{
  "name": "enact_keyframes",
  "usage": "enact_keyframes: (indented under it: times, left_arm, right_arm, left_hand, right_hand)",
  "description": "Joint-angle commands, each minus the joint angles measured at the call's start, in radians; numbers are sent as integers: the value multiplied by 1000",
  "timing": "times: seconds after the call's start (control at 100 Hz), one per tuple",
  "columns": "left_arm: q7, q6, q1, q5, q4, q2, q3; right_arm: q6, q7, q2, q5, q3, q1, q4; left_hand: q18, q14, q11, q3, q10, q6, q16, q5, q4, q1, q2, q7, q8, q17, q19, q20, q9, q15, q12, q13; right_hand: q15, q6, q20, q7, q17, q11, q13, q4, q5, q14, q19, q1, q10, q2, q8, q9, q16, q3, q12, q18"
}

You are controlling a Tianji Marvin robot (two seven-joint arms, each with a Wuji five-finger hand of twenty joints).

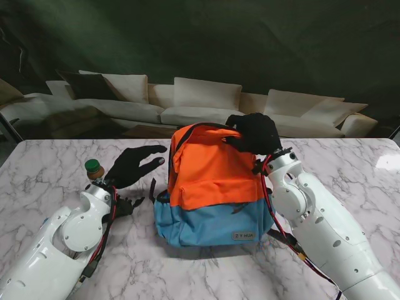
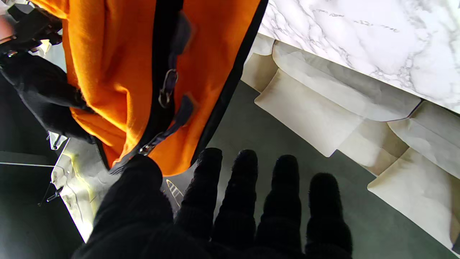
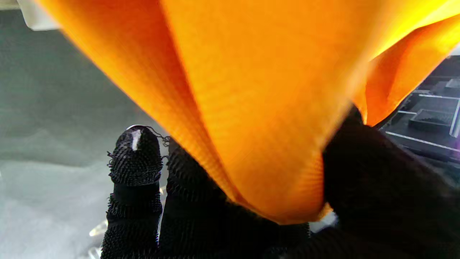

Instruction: Put the umbrella and water cup into the side pockets of the backpack

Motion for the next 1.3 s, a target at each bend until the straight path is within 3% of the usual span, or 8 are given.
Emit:
enact_keyframes:
  times: [0.0, 0.26, 0.62, 0.75, 0.91, 1.12, 1.14, 1.29]
  left_arm:
    - [-14, -7, -1, 1, 2, -1, -1]
    - [-22, -44, 24, 5, -36, 2, -20]
    - [-29, -91, 53, 20, -84, 7, -37]
    - [-38, -106, 55, 15, -100, 9, -41]
    - [-63, -131, 48, 5, -126, 13, -52]
    - [-118, -191, -11, -49, -136, 21, -44]
    - [-133, -192, -17, -55, -138, 23, -42]
    - [-231, -173, -83, -59, -127, 43, -2]
  right_arm:
    - [-17, -22, 3, -15, 11, -24, -34]
    - [-64, -116, 11, -92, 40, -119, -74]
    - [-93, -140, 22, -137, 87, -181, -102]
    - [-102, -151, 23, -145, 95, -191, -108]
    - [-107, -153, 27, -160, 100, -194, -111]
    - [-106, -156, 31, -175, 91, -184, -104]
    - [-106, -155, 31, -174, 90, -183, -103]
    - [-102, -154, 30, -174, 81, -176, -101]
  left_hand:
    - [13, -10, 11, -31, -3, 10, 4, 10, -31, 5, 40, -3, 3, -13, 7, 20, 18, 16, 13, 18]
    - [15, -10, -4, -32, -1, 9, -1, 3, -32, 1, 36, -9, 0, -15, 5, 19, 0, 8, 5, 15]
    - [16, -11, -27, -33, 2, 8, -8, -7, -33, -8, 33, -20, -2, -15, -1, 15, -21, -2, -7, 8]
    - [7, -10, -106, -37, 32, 26, -22, -54, -35, -34, 23, -56, -17, -16, -20, 3, -128, -21, -60, -18]
    - [-22, 15, -208, -44, 89, 73, -64, -253, -43, -194, -33, -181, -85, -28, -83, -32, -373, -68, -178, -118]
    - [-37, 25, -209, -45, 105, 53, -105, -421, -58, -411, -139, -248, -148, -35, -124, -38, -423, -98, -184, -167]
    - [-38, 28, -211, -40, 106, 45, -123, -417, -60, -424, -165, -266, -243, -32, -148, -44, -444, -103, -198, -176]
    - [-55, 43, -235, -37, 148, 63, -158, -418, -61, -425, -268, -289, -452, -11, -215, -82, -520, -120, -276, -197]
  right_hand:
    - [13, -110, -17, 54, -1, -9, 38, 44, 5, -35, 11, 56, -10, 88, 48, 32, 17, 72, -3, -39]
    - [3, -119, -21, 55, -5, -7, 39, 44, 0, -38, 8, 52, -18, 92, 53, 29, 16, 67, -3, -42]
    - [0, -124, -24, 55, -8, -8, 39, 43, -3, -38, 6, 48, -23, 94, 51, 29, 17, 65, -4, -45]
    - [-2, -124, -24, 56, -10, -9, 39, 43, -5, -39, 5, 47, -26, 96, 51, 29, 17, 64, -5, -45]
    - [-6, -125, -25, 57, -12, -9, 39, 43, -8, -39, 3, 46, -29, 98, 50, 26, 17, 62, -5, -46]
    - [-11, -126, -26, 58, -13, -9, 39, 43, -12, -41, 2, 45, -32, 99, 48, 25, 16, 60, -5, -46]
    - [-12, -126, -26, 58, -14, -9, 39, 43, -12, -41, 1, 45, -32, 100, 48, 25, 15, 59, -5, -46]
    - [-14, -126, -27, 59, -16, -8, 39, 44, -13, -41, 0, 46, -32, 100, 45, 25, 15, 57, -5, -46]
